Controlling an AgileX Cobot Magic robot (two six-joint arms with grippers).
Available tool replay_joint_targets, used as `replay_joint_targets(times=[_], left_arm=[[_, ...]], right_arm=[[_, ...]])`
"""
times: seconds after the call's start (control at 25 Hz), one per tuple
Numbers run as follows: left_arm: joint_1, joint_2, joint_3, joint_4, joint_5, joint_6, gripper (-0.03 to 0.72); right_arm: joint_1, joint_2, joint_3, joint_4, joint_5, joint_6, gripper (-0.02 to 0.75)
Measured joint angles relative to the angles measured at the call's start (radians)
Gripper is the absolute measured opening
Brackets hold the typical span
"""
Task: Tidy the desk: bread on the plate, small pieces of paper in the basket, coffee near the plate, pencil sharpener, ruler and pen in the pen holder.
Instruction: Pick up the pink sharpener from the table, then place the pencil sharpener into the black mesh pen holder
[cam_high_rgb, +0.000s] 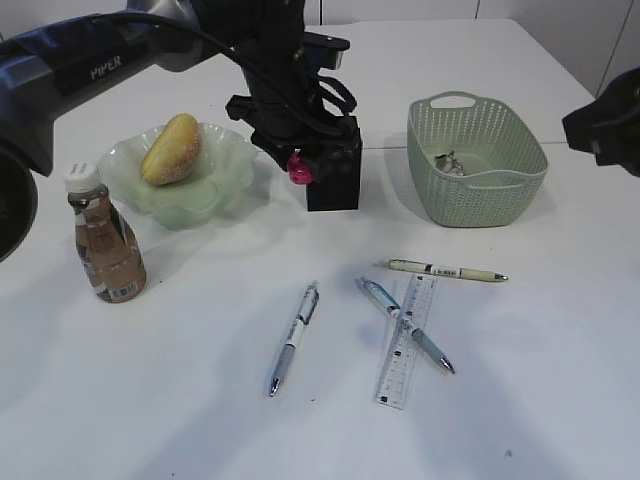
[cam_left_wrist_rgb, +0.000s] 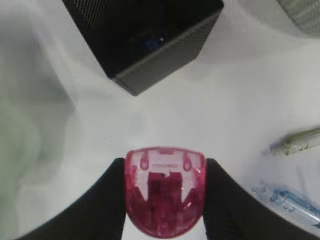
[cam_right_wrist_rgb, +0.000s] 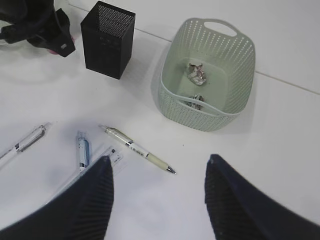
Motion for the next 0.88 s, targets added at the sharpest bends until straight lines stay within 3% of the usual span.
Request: replay_joint_targets(times=[0.88], left_arm=[[0.002,-0.038,-0.002,0.016,-0.356,0.000,0.304]], right_arm=[[0.000,0.000,0.000,0.000,-0.020,0.000,0.459]])
